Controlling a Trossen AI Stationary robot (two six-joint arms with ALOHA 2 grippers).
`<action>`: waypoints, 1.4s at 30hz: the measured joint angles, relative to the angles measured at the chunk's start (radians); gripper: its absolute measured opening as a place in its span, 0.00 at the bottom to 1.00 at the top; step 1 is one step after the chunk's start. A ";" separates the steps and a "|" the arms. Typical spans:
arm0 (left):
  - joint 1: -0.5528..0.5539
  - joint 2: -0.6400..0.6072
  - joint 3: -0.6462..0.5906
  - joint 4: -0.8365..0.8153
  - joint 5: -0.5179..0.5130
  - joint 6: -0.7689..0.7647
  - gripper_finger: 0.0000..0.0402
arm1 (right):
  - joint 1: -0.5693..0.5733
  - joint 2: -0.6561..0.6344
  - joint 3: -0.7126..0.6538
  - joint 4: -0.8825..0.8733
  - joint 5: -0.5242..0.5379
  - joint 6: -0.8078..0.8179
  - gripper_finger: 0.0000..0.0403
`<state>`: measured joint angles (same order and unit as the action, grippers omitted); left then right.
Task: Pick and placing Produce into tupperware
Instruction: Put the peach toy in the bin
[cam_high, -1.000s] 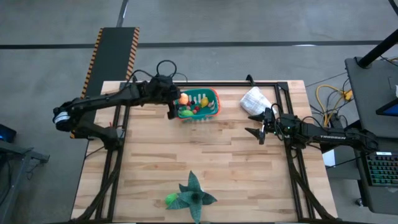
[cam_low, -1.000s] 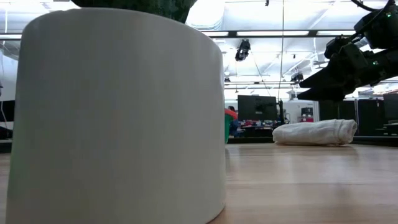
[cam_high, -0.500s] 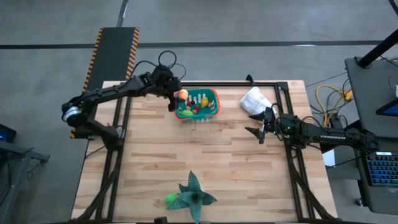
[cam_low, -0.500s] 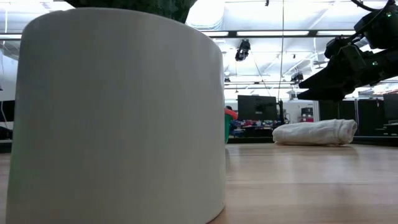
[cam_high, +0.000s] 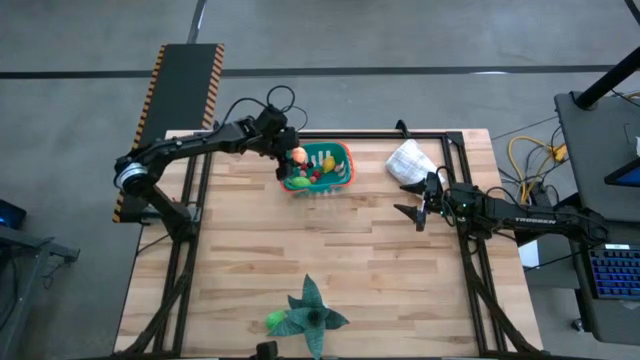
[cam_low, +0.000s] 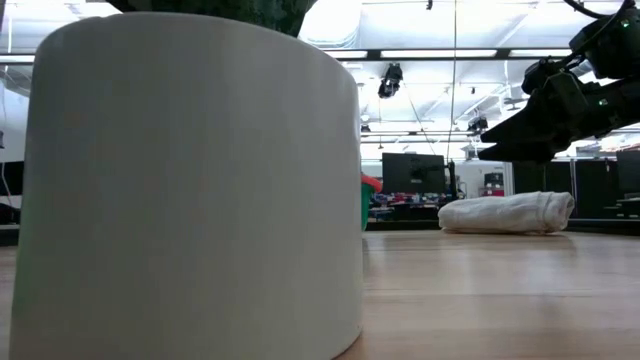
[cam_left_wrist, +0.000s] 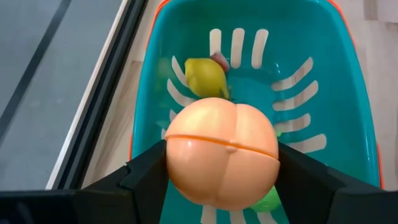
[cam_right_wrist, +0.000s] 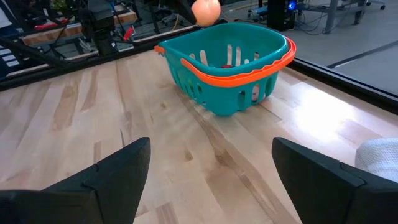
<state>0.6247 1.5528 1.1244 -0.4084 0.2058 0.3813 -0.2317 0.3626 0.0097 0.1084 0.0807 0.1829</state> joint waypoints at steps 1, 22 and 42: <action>0.000 0.000 -0.001 0.000 0.000 0.000 0.57 | 0.000 0.000 0.000 0.000 0.000 0.000 0.81; 0.000 0.000 -0.048 0.008 0.000 -0.008 0.57 | 0.000 0.000 0.000 0.000 0.000 -0.004 0.81; -0.003 0.084 -0.056 0.024 -0.001 -0.034 0.60 | 0.000 0.001 0.000 -0.001 0.000 0.000 0.81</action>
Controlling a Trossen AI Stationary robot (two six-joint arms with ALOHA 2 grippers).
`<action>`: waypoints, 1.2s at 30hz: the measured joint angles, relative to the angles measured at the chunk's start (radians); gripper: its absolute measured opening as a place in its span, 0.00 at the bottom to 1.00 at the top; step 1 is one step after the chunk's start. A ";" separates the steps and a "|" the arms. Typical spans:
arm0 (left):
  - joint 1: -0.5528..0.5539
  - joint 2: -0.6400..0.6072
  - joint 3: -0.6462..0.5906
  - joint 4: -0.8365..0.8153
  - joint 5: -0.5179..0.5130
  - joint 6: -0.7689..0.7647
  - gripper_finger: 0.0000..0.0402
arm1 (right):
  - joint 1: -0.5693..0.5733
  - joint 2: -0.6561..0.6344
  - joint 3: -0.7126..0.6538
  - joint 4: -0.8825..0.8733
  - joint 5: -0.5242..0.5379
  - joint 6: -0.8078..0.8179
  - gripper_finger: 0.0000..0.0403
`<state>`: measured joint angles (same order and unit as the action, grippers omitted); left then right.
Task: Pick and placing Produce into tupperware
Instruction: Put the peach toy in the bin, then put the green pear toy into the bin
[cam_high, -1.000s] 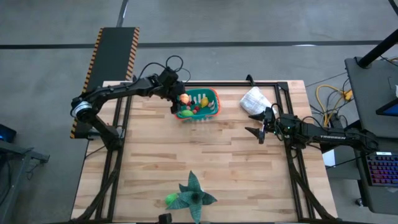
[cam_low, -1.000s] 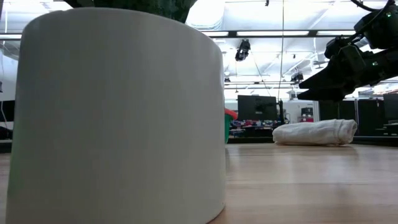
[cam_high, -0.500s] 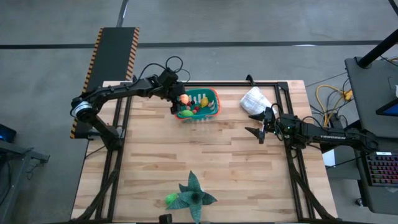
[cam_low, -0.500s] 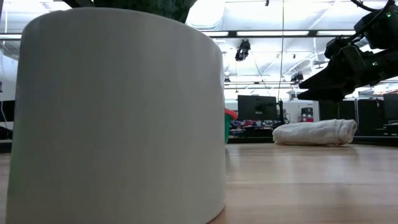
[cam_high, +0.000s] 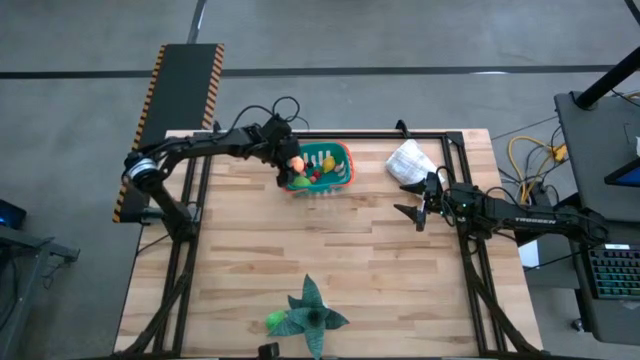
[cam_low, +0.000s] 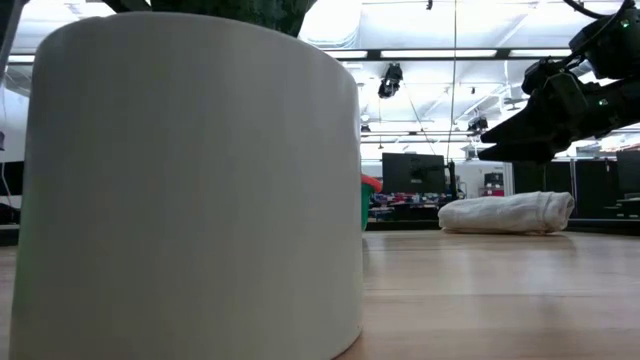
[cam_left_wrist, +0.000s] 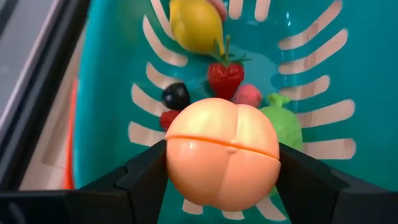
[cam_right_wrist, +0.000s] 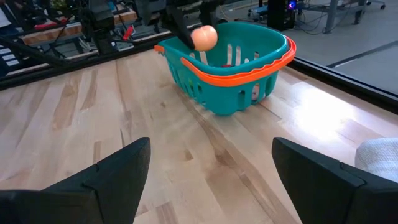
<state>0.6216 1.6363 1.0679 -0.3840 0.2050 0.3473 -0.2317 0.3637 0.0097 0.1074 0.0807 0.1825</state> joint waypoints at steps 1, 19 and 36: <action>0.000 0.007 0.000 0.000 0.000 0.000 0.60 | 0.000 0.000 0.000 0.000 0.000 0.000 0.81; 0.000 0.009 0.000 0.001 -0.001 -0.031 0.61 | 0.000 0.000 0.000 0.000 0.000 -0.001 0.81; -0.002 0.005 0.058 -0.107 -0.054 -0.126 0.86 | 0.000 0.000 0.000 0.000 0.000 -0.002 0.81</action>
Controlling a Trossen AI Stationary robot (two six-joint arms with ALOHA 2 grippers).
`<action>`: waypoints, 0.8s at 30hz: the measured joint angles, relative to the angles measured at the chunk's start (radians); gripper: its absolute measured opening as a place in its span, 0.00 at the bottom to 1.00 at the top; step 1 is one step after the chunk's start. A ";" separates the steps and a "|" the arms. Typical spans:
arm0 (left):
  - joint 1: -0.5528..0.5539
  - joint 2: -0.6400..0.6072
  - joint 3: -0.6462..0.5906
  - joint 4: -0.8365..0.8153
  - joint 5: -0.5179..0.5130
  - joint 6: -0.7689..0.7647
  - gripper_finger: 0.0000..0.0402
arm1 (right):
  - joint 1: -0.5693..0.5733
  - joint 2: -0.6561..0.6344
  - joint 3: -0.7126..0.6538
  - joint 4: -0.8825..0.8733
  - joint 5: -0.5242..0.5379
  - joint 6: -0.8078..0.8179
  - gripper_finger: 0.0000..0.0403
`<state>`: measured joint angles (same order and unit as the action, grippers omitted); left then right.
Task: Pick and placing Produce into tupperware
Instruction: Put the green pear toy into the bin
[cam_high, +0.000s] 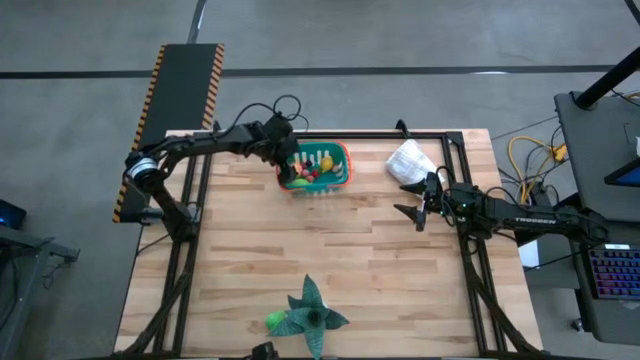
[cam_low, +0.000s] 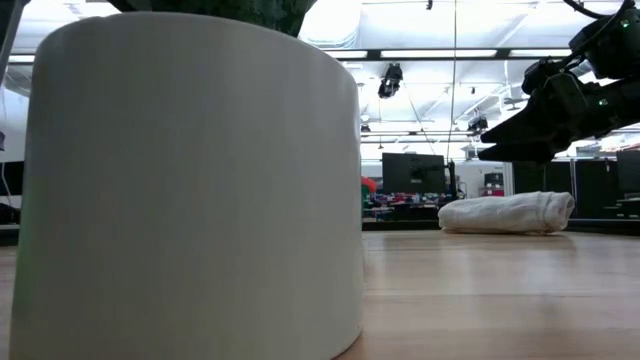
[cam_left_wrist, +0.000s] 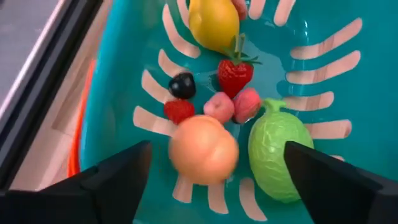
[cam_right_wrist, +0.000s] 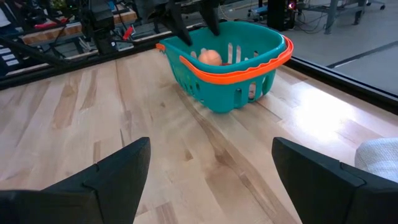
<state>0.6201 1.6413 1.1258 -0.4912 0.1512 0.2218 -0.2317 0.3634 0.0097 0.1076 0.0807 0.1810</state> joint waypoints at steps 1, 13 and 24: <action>0.000 0.000 0.005 -0.003 0.000 -0.001 0.89 | 0.000 0.000 0.000 0.000 0.000 0.000 0.81; -0.044 -0.068 0.165 -0.148 0.005 0.031 0.95 | 0.000 0.000 0.000 0.000 0.000 0.001 0.81; -0.234 -0.329 0.179 -0.093 0.249 0.047 0.95 | 0.000 -0.001 0.000 0.001 0.000 -0.001 0.81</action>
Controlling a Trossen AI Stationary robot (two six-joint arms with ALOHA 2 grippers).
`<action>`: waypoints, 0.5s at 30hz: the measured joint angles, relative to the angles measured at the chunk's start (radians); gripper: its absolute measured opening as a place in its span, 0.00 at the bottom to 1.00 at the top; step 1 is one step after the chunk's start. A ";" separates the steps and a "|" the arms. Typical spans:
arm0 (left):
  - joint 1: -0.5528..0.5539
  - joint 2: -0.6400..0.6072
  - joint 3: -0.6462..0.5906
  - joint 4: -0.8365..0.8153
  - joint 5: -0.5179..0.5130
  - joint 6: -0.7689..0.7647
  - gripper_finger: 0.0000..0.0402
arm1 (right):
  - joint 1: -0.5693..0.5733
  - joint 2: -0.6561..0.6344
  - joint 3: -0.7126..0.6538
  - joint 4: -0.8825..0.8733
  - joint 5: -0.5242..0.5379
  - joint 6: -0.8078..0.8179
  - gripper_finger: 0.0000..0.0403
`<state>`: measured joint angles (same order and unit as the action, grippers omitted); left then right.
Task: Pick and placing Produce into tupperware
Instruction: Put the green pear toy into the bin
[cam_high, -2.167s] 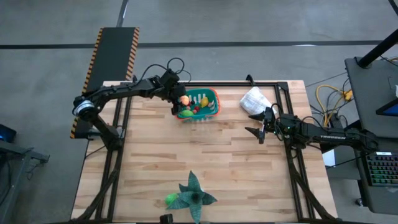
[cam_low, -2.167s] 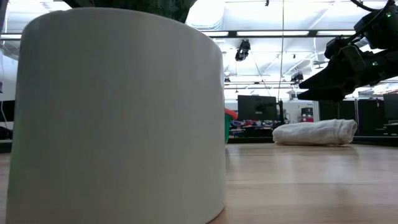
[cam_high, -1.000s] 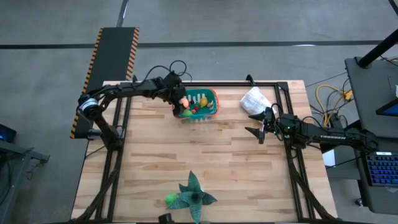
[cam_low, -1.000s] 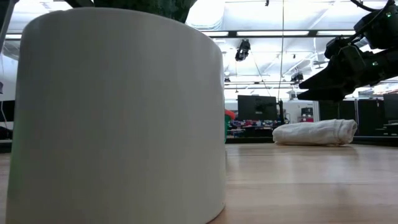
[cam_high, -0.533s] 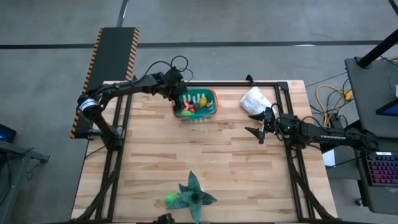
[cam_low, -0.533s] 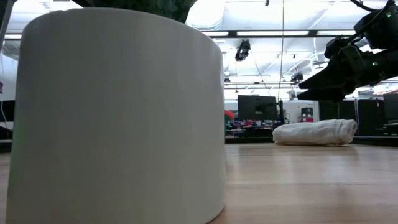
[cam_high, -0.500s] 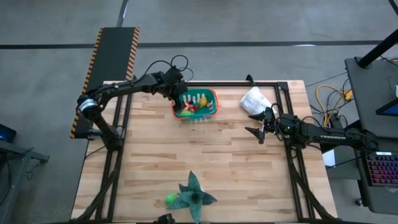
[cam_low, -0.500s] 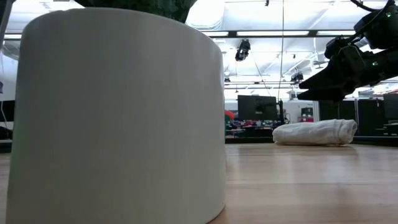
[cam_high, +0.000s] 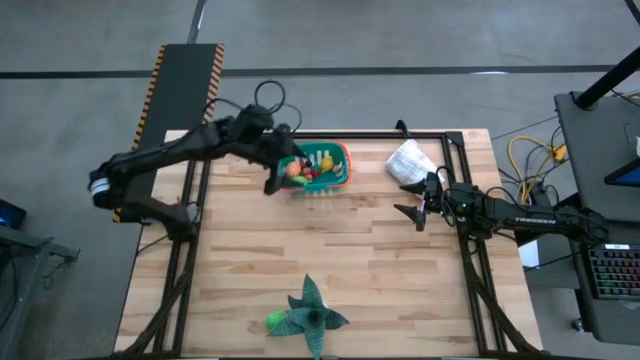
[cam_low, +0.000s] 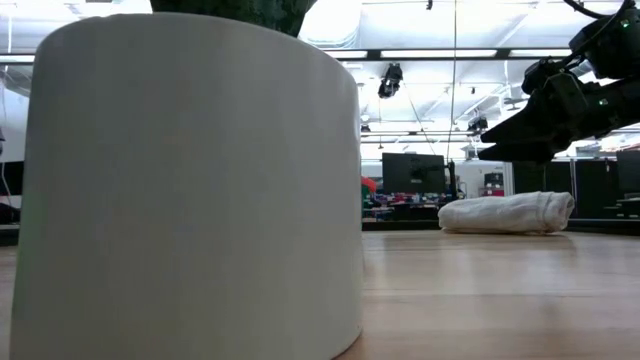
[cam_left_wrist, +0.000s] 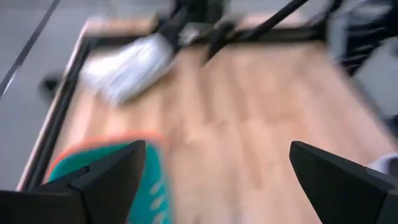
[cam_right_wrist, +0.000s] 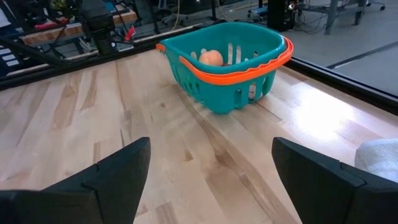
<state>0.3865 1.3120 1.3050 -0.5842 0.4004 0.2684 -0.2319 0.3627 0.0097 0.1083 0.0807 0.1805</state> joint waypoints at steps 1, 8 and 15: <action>-0.028 -0.022 -0.001 0.019 0.014 -0.001 0.95 | 0.000 0.000 0.000 0.000 0.000 -0.001 0.81; -0.243 -0.114 -0.002 0.079 -0.011 0.002 0.95 | 0.000 0.001 0.000 0.000 0.000 0.001 0.81; -0.490 -0.122 -0.012 0.059 -0.352 -0.034 0.95 | 0.000 0.000 0.000 -0.001 0.000 0.002 0.81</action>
<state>-0.1032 1.1904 1.2930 -0.5257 0.0481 0.2349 -0.2321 0.3630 0.0094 0.1075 0.0803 0.1825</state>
